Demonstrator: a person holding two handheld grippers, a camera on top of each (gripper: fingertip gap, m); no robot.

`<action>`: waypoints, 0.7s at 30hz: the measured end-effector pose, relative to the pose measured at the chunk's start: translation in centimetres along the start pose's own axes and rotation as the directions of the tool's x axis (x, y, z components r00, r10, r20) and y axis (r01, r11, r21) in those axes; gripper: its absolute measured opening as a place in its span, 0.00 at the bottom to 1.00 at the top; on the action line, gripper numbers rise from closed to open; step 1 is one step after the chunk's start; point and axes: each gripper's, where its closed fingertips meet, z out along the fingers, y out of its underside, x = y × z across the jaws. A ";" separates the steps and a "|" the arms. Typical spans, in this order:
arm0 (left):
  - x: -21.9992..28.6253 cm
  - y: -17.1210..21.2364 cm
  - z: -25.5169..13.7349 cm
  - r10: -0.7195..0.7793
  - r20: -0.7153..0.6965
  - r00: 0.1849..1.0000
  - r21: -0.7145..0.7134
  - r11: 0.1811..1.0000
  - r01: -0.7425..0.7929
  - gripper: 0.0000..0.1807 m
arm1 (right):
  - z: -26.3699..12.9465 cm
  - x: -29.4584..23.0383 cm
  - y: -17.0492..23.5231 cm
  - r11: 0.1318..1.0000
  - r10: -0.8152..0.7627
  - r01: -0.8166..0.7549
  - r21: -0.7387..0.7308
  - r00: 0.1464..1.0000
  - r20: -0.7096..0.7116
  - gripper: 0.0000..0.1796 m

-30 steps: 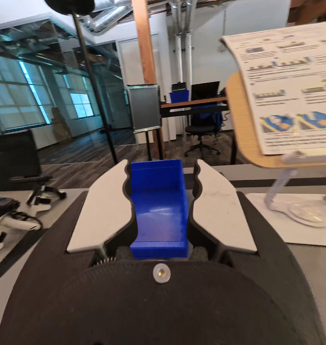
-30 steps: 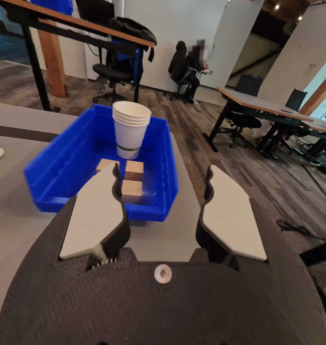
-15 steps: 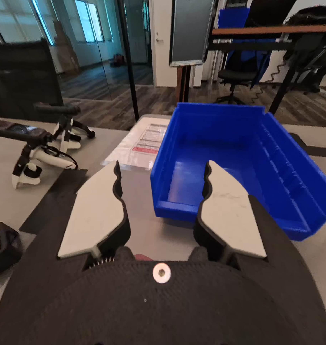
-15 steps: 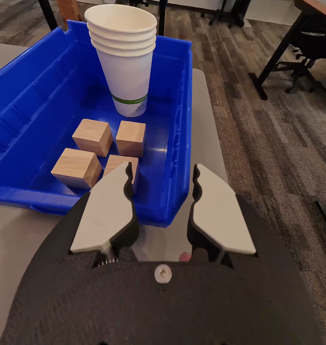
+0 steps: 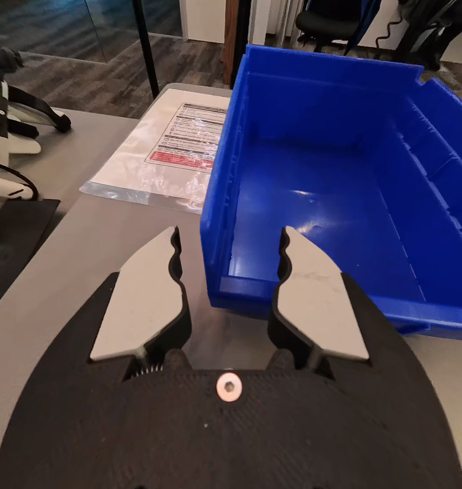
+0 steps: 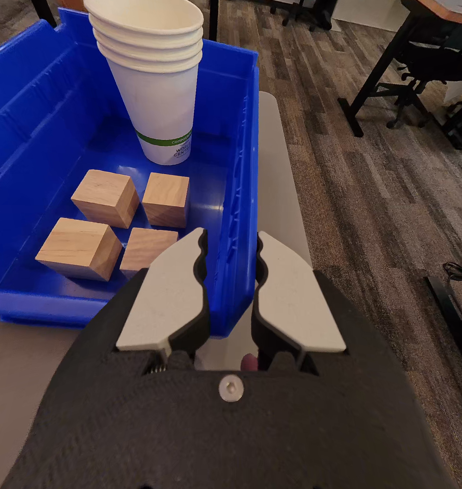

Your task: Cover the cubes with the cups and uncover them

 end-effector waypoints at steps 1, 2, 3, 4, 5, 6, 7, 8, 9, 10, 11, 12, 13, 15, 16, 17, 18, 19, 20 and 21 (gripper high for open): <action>-0.1 0.1 0.2 -0.015 -0.011 1.000 -0.004 1.000 0.015 0.37 | 0.1 0.1 0.0 1.000 -0.002 0.002 0.000 1.000 -0.005 0.17; -0.1 0.2 0.4 -0.026 -0.030 0.999 -0.015 1.000 0.025 0.33 | 0.2 0.2 0.0 1.000 -0.002 0.002 0.000 1.000 -0.007 0.17; 0.0 0.2 0.5 -0.033 -0.052 0.998 -0.020 0.999 0.032 0.31 | 0.2 0.4 -0.1 1.000 -0.003 0.003 0.001 1.000 -0.016 0.14; 0.0 0.2 0.6 -0.043 -0.069 0.997 -0.023 0.999 0.041 0.26 | 0.3 0.6 0.0 1.000 -0.007 0.007 0.003 1.000 -0.027 0.09; 0.0 0.1 0.6 -0.053 -0.091 0.994 -0.025 0.998 0.051 0.20 | 0.3 0.7 -0.1 1.000 -0.010 0.010 0.006 1.000 -0.025 0.06; 0.0 0.1 0.7 -0.062 -0.103 0.993 -0.028 0.998 0.060 0.16 | 0.3 0.7 -0.1 1.000 -0.008 0.008 0.008 1.000 -0.016 0.06; -0.1 0.1 0.8 -0.067 -0.111 0.992 -0.029 0.997 0.065 0.13 | 0.3 0.6 -0.1 1.000 -0.006 0.006 0.009 1.000 -0.007 0.05; -0.1 0.1 0.8 -0.074 -0.122 0.990 -0.033 0.997 0.070 0.09 | 0.3 0.6 -0.1 1.000 -0.008 0.008 0.008 1.000 -0.003 0.05; -0.1 0.2 0.8 -0.079 -0.131 0.988 -0.036 0.997 0.075 0.03 | 0.3 0.6 -0.1 1.000 -0.012 0.012 0.008 1.000 -0.002 0.05; -0.2 0.2 0.9 -0.078 -0.132 0.988 -0.036 0.997 0.073 0.02 | 0.3 0.6 -0.1 1.000 -0.012 0.012 0.009 1.000 -0.001 0.05; -0.2 0.1 0.9 -0.070 -0.125 0.990 -0.036 0.997 0.066 0.02 | 0.3 0.6 -0.1 1.000 -0.009 0.008 0.010 1.000 0.002 0.05; -0.2 0.1 1.0 -0.066 -0.123 0.990 -0.037 0.997 0.062 0.02 | 0.3 0.6 -0.1 1.000 -0.005 0.005 0.010 1.000 0.005 0.05; -0.2 0.1 1.0 -0.068 -0.123 0.990 -0.038 0.997 0.063 0.02 | 0.3 0.6 -0.1 1.000 -0.003 0.003 0.011 1.000 0.008 0.05; -0.2 0.1 1.1 -0.075 -0.122 0.990 -0.038 0.997 0.071 0.02 | 0.3 0.4 -0.1 1.000 -0.002 0.001 0.012 1.000 0.015 0.04; -0.2 0.1 1.1 -0.077 -0.122 0.990 -0.038 0.997 0.073 0.02 | 0.3 0.3 -0.1 1.000 -0.003 0.003 0.013 1.000 0.022 0.04; -0.2 0.1 1.1 -0.077 -0.120 0.990 -0.037 0.997 0.073 0.02 | 0.3 0.3 -0.1 1.000 -0.007 0.006 0.015 1.000 0.028 0.04; -0.2 0.1 1.1 -0.077 -0.120 0.990 -0.037 0.997 0.073 0.02 | 0.3 0.1 -0.1 1.000 -0.010 0.010 0.016 0.999 0.035 0.03; -0.2 0.1 1.1 -0.076 -0.121 0.990 -0.037 0.997 0.072 0.02 | 0.3 0.0 -0.2 1.000 -0.013 0.012 0.017 0.999 0.040 0.03; -0.2 0.1 1.1 -0.075 -0.120 0.990 -0.037 0.997 0.071 0.02 | 0.2 0.0 -0.1 1.000 -0.016 0.016 0.018 0.999 0.046 0.03; -0.2 0.1 1.0 -0.074 -0.120 0.990 -0.036 0.997 0.070 0.01 | 0.2 -0.1 -0.1 1.000 -0.018 0.017 0.017 0.999 0.049 0.03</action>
